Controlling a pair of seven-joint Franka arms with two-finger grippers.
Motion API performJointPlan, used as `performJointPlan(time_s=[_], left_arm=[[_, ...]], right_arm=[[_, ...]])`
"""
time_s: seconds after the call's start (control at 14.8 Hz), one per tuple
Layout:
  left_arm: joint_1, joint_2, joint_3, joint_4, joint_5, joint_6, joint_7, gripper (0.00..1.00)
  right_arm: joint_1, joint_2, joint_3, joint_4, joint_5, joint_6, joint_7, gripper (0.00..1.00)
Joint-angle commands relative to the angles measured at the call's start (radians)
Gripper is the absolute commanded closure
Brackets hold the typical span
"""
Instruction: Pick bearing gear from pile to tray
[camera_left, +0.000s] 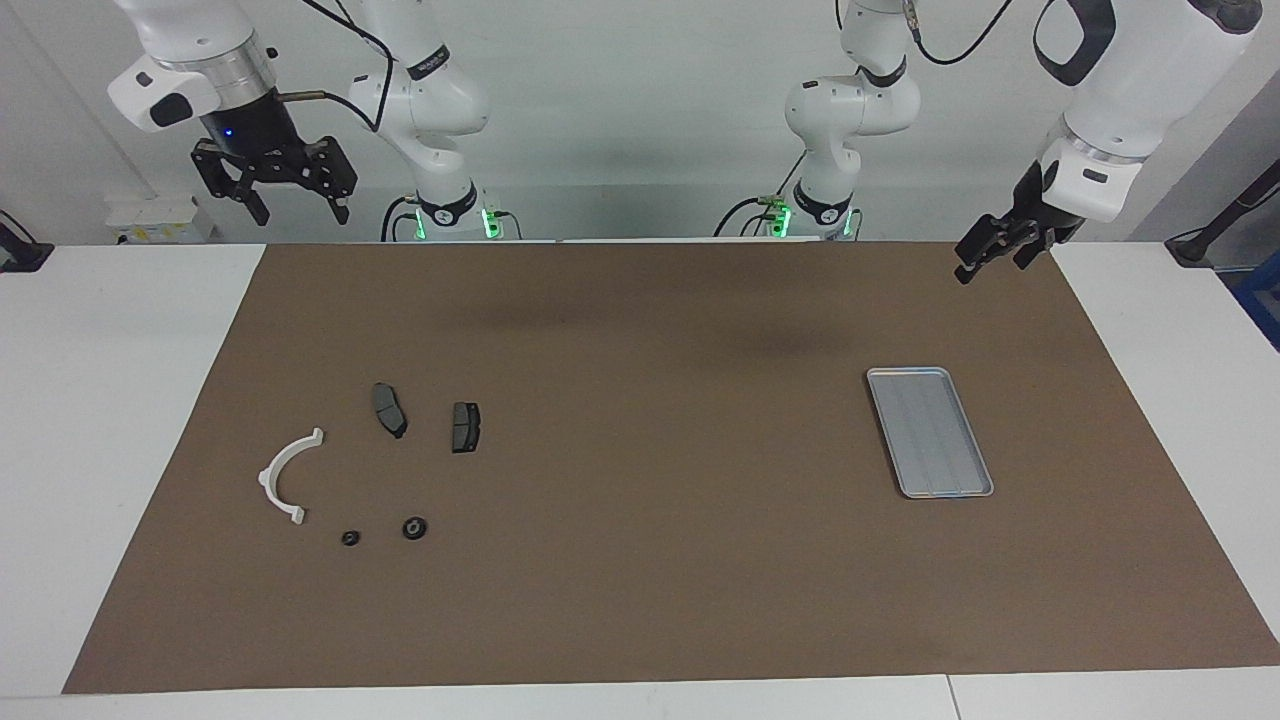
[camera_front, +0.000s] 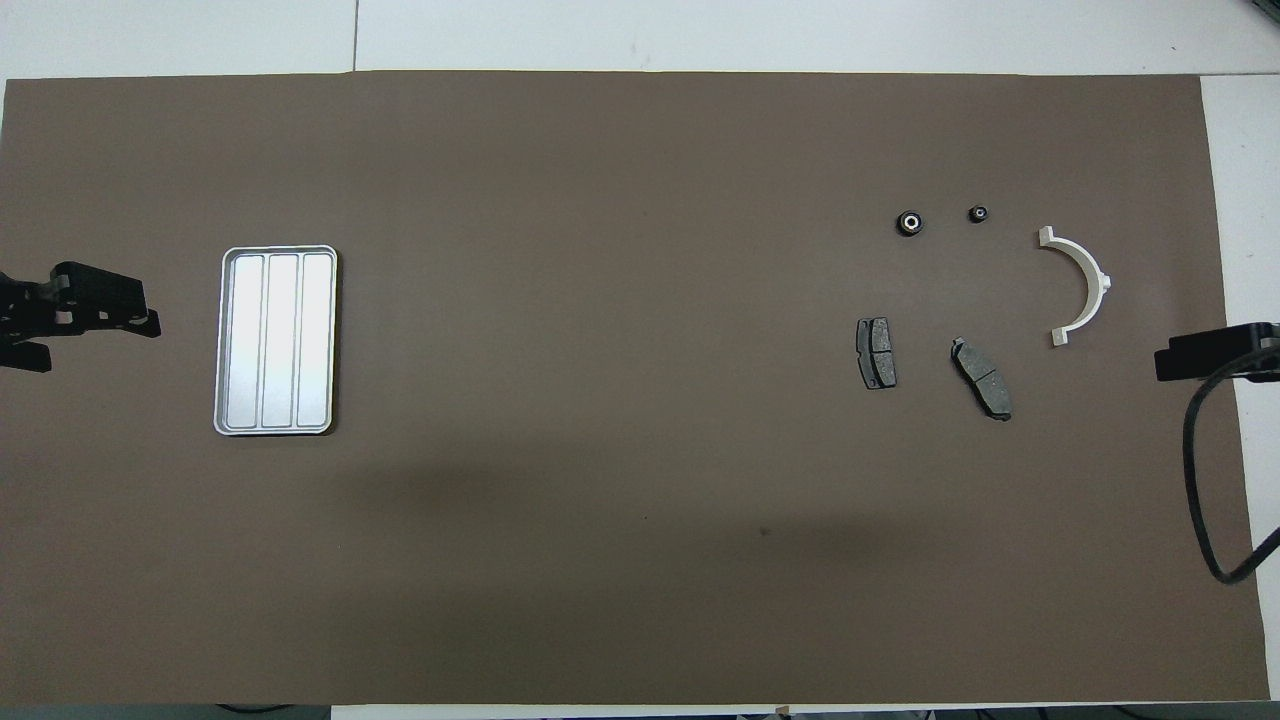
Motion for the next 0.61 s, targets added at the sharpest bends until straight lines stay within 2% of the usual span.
performJointPlan(time_s=[0.0,0.34,0.54], left_arm=[[0.006,-0.017,-0.006,-0.005,0.005,-0.013,0.003,0.00],[0.006,-0.017,-0.006,-0.005,0.005,-0.013,0.003,0.00],[0.006,-0.017,-0.006,-0.005,0.005,-0.015,0.003,0.00]], right_arm=[[-0.014,-0.013,0.005,-0.016,0.013,0.009,-0.004,0.00],[-0.009,-0.012,0.003,-0.026,0.012,0.026,0.000,0.00],[-0.011,-0.009,0.003,-0.067,0.010,0.108,-0.001,0.00]])
